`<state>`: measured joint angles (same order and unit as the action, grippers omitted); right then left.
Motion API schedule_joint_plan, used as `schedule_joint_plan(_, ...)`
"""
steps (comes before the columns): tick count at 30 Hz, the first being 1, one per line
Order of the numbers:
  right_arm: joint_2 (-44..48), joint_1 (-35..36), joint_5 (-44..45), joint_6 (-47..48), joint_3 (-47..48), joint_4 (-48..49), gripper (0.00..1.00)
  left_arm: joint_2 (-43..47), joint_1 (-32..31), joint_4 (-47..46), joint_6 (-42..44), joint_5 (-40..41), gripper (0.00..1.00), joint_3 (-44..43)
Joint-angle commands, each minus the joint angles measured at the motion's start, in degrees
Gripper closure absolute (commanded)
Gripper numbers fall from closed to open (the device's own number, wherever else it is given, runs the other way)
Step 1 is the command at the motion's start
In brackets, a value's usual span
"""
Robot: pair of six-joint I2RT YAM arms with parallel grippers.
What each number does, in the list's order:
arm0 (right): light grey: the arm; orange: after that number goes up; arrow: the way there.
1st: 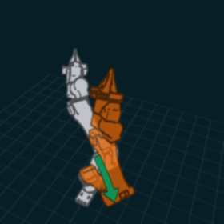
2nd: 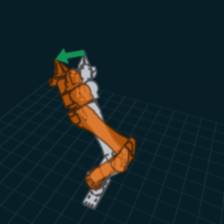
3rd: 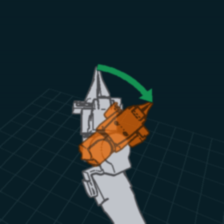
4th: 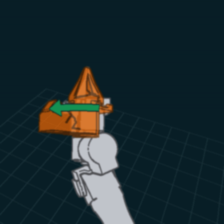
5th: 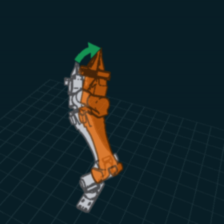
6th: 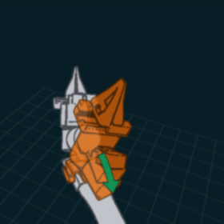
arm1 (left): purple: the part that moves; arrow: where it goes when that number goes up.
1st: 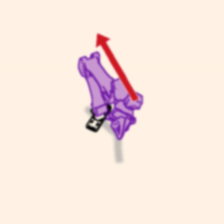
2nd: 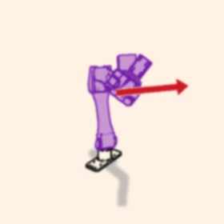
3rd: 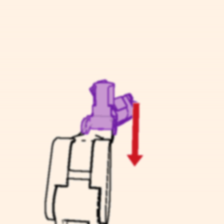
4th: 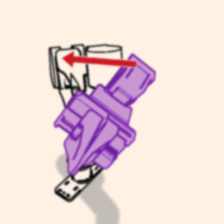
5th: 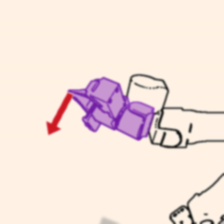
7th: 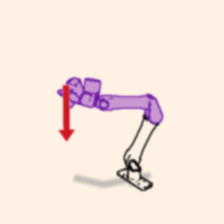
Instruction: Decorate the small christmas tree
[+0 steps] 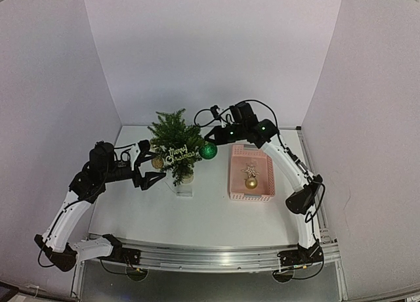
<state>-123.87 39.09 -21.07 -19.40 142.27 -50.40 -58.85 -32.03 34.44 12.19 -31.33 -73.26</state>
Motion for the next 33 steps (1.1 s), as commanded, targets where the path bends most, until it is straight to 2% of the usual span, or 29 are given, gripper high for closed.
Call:
schedule_joint_plan(1,0.25,0.26,-2.19,0.21,-0.81,1.79,1.00,0.93,0.39,-2.08,0.75,0.25,0.13,0.59)
schedule_joint_plan(13,2.47,0.20,-2.37,0.59,-4.39,1.78,1.00,0.52,0.38,-1.75,0.56,0.36,0.12,0.22)
schedule_joint_plan(33,-0.58,0.20,-0.99,-2.13,-0.40,4.00,1.00,0.39,0.39,-1.74,1.31,0.20,0.12,0.21)
